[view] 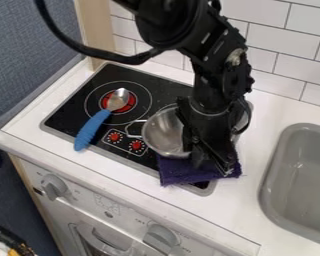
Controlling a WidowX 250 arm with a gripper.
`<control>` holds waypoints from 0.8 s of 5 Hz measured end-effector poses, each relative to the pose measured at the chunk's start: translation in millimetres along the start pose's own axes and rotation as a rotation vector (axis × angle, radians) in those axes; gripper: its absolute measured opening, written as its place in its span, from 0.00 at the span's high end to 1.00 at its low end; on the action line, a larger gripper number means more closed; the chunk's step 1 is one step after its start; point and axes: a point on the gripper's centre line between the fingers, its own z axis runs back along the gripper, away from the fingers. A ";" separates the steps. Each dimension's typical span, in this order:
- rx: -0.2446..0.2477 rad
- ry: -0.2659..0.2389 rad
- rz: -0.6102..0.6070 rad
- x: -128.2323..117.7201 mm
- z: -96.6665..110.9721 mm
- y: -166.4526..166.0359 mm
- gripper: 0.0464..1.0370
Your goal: Take the silver pot and put it on the blue cloth
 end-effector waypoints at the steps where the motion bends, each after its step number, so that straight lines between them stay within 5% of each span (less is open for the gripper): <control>1: -0.008 0.007 0.032 -2.6 4.8 -1.1 0.52; 2: -0.038 -0.059 0.092 -3.1 36.1 6.5 0.21; 3: -0.054 -0.023 0.255 -15.9 59.5 22.4 0.03; 4: -0.074 0.037 0.382 -27.5 60.0 36.9 0.03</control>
